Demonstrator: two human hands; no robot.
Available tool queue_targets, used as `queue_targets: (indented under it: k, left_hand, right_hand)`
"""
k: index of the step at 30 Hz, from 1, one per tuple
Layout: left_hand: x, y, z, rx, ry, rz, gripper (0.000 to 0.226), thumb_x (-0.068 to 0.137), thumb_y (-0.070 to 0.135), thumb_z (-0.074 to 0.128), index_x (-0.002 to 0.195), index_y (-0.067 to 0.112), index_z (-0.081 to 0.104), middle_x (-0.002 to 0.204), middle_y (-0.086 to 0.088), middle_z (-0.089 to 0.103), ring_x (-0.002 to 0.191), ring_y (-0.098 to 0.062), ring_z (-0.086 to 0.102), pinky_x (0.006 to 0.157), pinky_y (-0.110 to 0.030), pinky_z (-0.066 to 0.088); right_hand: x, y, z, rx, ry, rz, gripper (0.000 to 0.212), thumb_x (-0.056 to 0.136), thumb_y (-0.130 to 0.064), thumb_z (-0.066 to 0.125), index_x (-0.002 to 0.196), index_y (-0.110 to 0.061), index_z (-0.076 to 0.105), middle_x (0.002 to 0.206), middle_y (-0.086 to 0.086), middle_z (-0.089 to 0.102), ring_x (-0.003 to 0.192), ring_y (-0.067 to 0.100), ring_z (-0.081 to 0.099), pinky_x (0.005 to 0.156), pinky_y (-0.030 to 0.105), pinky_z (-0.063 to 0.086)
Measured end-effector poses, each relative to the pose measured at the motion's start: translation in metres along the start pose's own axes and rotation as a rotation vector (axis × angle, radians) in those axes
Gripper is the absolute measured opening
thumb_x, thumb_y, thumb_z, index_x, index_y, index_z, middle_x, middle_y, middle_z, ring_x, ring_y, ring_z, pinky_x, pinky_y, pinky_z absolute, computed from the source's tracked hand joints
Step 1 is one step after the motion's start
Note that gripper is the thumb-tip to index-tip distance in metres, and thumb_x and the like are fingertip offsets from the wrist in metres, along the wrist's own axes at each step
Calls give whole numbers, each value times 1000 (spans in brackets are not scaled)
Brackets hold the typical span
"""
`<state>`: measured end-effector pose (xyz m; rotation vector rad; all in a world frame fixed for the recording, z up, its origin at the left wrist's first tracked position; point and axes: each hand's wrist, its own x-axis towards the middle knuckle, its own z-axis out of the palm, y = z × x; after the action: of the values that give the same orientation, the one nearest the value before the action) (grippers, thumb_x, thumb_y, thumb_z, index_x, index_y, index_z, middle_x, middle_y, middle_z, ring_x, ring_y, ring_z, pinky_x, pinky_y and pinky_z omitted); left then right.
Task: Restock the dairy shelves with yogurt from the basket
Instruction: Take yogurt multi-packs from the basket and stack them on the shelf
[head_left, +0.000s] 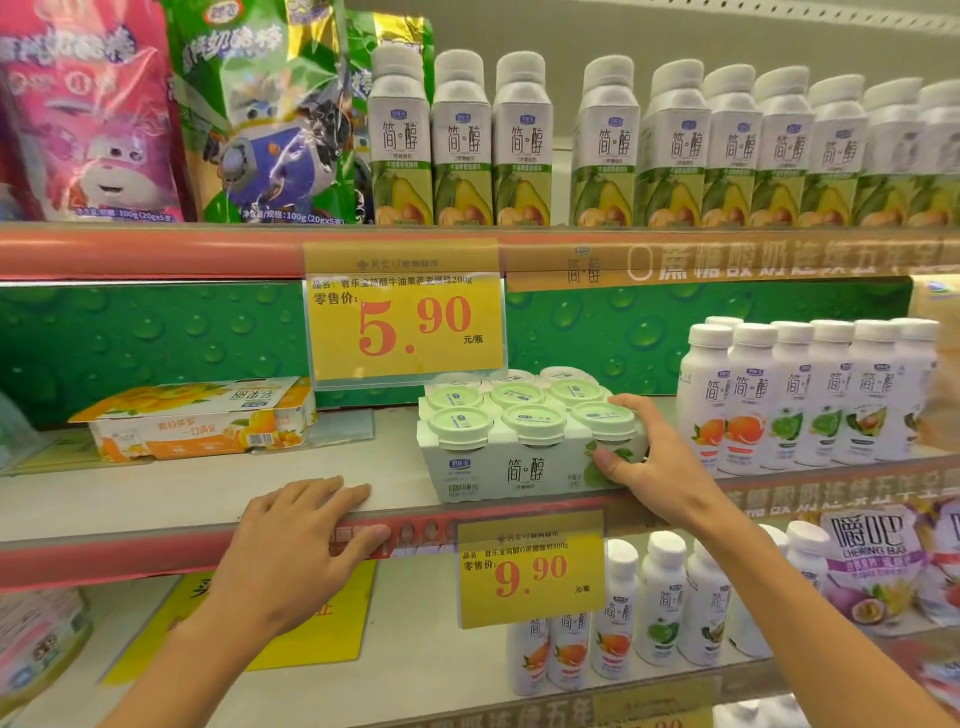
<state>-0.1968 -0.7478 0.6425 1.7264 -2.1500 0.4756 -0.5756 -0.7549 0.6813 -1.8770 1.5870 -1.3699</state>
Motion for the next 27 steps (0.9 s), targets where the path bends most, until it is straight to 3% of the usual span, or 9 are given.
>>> queue_targets:
  k: [3,10,15,18,21,24,27]
  left_hand:
    - [1,-1,0,5,11,-1,83,82,82,4,140,44,50,143,12,53,133,-14,46,106,-39,37]
    - [1,0,-1,-10,22,4,80,83,80,10,136,41,55,138,8,58,129,-18,50,101,-43,40]
    - [0,2,-2,-16,7,-2,83,82,81,8,139,41,52,141,8,55,131,-18,48,103,-43,39]
    - [0,2,-3,-7,-5,-11,85,80,82,5,140,42,50,143,9,53,133,-16,45,105,-42,37]
    - [-1,3,-3,-12,-2,-14,85,80,82,5,140,42,50,142,10,53,132,-16,45,105,-42,37]
    - [-2,3,-4,-16,-10,-17,85,80,82,3,141,43,48,144,11,51,133,-15,44,107,-41,35]
    - [-1,4,-6,-17,-10,-16,85,80,82,3,141,43,48,144,11,51,133,-15,44,107,-40,35]
  right_hand:
    - [2,-4,2,-28,0,5,62,91,-21,71,142,-31,38,119,-5,58,106,16,57,73,17,43]
    - [4,-6,12,-41,49,25,61,94,-14,66,145,-27,35,125,-2,58,111,17,55,90,28,42]
    - [7,-7,9,-135,41,13,69,91,-29,70,148,-28,32,140,3,49,120,15,47,107,37,41]
    - [-3,-9,10,-143,97,-124,69,88,-35,74,148,-31,39,137,-6,37,123,7,37,108,29,34]
    - [0,-6,13,-173,99,-184,40,91,-29,72,129,-32,60,136,-1,45,120,10,43,108,27,37]
    - [6,-6,6,-214,103,-208,32,91,-18,72,120,-31,66,129,2,53,114,11,47,92,1,30]
    - [8,-7,2,-235,96,-201,32,91,-17,71,122,-27,67,128,2,54,112,8,45,91,10,31]
